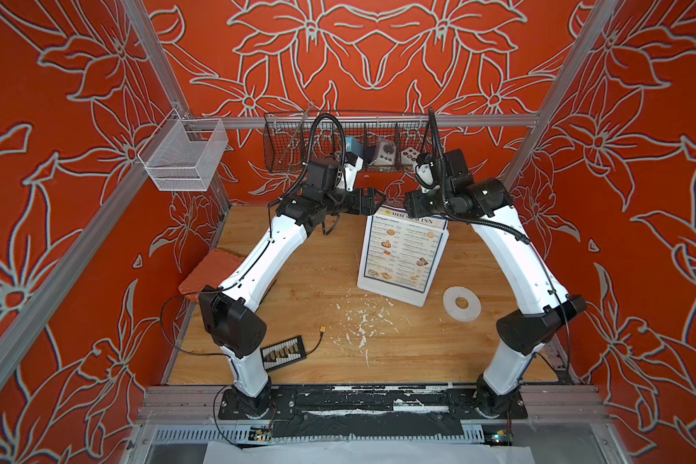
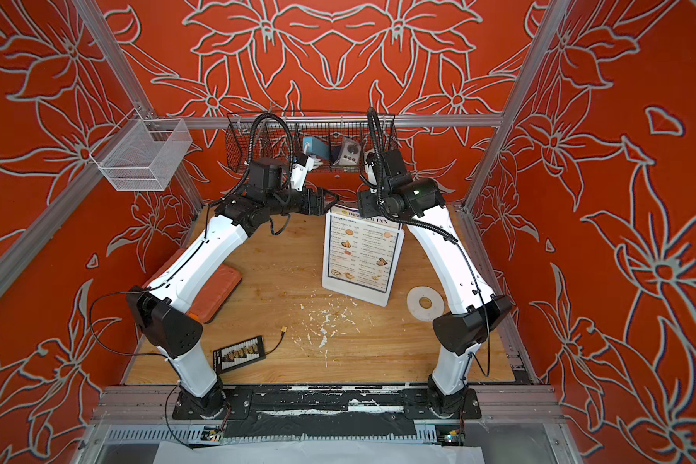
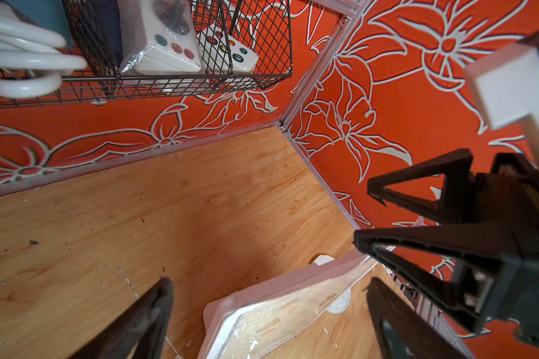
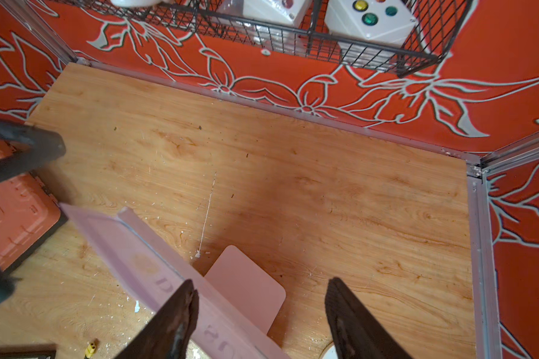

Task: Insert the menus into the narrow rack
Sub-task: Insert the menu into the narrow rack.

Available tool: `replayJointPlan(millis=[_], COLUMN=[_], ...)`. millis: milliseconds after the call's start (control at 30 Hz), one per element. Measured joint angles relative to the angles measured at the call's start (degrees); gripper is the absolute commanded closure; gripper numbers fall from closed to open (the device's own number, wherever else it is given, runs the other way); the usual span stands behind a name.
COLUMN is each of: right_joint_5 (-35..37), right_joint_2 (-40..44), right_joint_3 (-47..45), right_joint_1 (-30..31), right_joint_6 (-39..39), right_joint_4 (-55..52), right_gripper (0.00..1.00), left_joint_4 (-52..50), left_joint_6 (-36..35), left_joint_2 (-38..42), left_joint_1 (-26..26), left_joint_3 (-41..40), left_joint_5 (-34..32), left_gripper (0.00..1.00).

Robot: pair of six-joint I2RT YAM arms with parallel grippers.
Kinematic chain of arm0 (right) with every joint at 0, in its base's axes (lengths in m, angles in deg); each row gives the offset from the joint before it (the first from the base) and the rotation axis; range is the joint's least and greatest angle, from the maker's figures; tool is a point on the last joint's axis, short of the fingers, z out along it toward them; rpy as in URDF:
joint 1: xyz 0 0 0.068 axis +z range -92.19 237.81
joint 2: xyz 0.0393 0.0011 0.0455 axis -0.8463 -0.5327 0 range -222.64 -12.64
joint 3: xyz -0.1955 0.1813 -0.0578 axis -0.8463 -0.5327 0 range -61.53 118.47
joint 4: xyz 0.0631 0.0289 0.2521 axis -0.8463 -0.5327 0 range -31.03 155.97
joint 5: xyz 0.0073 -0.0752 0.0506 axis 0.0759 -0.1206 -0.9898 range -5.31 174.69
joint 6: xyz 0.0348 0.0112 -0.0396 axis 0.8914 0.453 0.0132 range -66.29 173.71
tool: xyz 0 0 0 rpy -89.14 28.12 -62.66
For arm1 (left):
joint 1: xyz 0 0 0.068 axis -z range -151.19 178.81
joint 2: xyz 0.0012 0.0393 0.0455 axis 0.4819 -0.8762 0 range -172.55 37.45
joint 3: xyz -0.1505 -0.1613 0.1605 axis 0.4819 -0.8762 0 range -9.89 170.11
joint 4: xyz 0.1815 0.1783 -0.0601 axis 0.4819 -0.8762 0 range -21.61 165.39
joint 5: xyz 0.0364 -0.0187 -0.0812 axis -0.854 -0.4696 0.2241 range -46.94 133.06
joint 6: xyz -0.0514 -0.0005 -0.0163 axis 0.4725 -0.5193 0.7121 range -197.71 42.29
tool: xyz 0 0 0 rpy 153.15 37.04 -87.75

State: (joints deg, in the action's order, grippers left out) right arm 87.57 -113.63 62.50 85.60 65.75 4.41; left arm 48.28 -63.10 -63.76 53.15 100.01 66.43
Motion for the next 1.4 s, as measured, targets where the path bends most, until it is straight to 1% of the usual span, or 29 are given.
replayJointPlan(millis=[233, 333, 467, 567, 700, 767, 867, 1100, 1400], right_joint_5=[0.6, 2.2, 4.8, 6.2, 6.8, 6.8, 7.1, 7.6, 7.8], right_joint_2=[1.4, 3.0, 4.9, 8.2, 14.7, 16.0, 14.9, 9.2, 9.0], right_joint_3=[-5.9, -9.6, -10.3, -11.6, -18.0, -19.6, -19.5, -18.3, -21.6], right_joint_1=[0.5, 0.5, 0.5, 0.5, 0.8, 0.9, 1.1, 1.7, 1.9], right_joint_6=[0.9, 1.0, 1.0, 0.8, 0.5, 0.4, 0.5, 0.9, 1.9], right_joint_4=[2.1, 4.2, 7.1, 10.8, 17.4, 19.1, 20.4, 19.1, 18.5], right_gripper=[0.3, 0.29, 0.3, 0.3, 0.3, 0.31, 0.31, 0.31, 0.31], left_joint_4=[0.0, 0.0, 0.0, 0.1, 0.2, 0.2, 0.3, 0.4, 0.6], left_joint_6=[0.0, 0.0, 0.0, 0.0, 0.0, 0.3, 0.5, 0.4, 0.4], left_joint_2=[-0.1, -0.2, -0.4, -0.4, -0.5, -0.6, -1.0, -1.7, -1.7], left_joint_1=[0.0, 0.0, 0.0, 0.0, 0.0, 0.0, 0.0, 0.6, 0.9], left_joint_3=[0.0, 0.0, 0.0, 0.0, 0.0, 0.0, 0.0, 0.0, -0.2], left_joint_5=[0.0, 0.1, 0.5, 0.5, 0.8, 1.0, 1.2, 0.9, 0.7], left_gripper=[0.08, 0.08, 0.08, 0.07, 0.08, 0.08, 0.08, 0.07, 0.07])
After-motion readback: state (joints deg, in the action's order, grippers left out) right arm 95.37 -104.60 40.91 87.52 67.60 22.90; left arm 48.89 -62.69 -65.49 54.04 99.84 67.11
